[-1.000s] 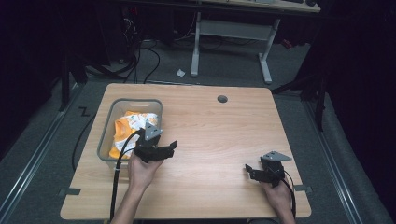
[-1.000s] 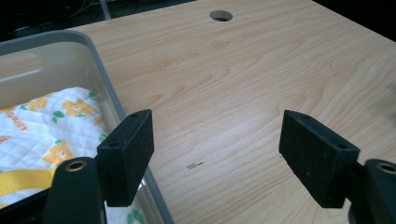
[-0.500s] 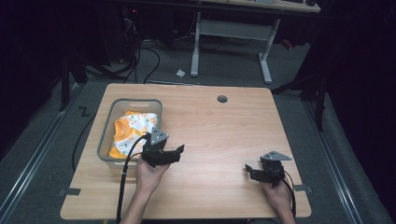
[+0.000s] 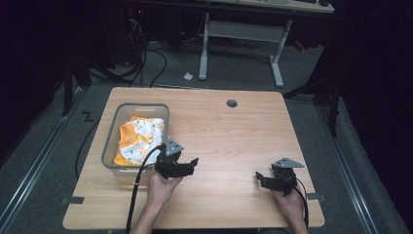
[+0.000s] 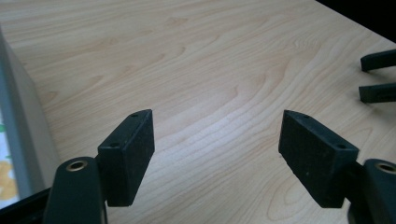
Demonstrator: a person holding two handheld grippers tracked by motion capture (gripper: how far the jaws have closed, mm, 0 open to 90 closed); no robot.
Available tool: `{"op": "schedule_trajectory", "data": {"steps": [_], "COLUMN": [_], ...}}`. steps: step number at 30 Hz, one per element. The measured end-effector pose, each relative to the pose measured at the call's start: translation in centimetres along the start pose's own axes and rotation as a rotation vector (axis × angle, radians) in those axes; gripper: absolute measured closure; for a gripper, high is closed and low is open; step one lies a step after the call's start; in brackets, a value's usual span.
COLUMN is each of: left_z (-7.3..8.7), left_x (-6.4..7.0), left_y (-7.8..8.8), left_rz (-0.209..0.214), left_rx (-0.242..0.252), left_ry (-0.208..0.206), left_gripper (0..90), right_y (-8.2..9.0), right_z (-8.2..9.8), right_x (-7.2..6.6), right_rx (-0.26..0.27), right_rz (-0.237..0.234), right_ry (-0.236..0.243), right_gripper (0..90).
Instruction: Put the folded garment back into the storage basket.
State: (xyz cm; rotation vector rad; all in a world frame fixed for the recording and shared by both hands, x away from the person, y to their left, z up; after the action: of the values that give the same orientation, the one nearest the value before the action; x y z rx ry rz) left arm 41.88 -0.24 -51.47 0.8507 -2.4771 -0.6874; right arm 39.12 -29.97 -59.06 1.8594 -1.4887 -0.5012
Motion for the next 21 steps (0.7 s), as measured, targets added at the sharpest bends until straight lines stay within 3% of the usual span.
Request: {"op": "schedule_trajectory", "data": {"steps": [21], "left_z": [1.5], "left_x": [1.0], "left_y": [-1.9], "left_rz": [0.037], "left_rx": [-0.009], "left_ry": [0.023], "left_gripper": [27.7], "right_y": [0.0], "right_z": [0.0], "right_x": [0.0], "right_rx": [0.0], "right_rz": [0.0], "right_ry": [0.0], "right_gripper": [24.3]}}
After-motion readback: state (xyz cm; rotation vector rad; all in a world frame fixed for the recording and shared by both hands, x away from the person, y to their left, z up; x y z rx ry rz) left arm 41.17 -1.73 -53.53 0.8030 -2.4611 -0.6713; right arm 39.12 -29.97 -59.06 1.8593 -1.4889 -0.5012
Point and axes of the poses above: each handheld gripper's, and its own axes: y roughly backward along the jaws, z roughly out of its underside, x roughly to its right, the point moved 10 cm from there along -y, roughly forward along the jaws, and after that the axes turned 9 degrees about z, right-handed, at the moved point
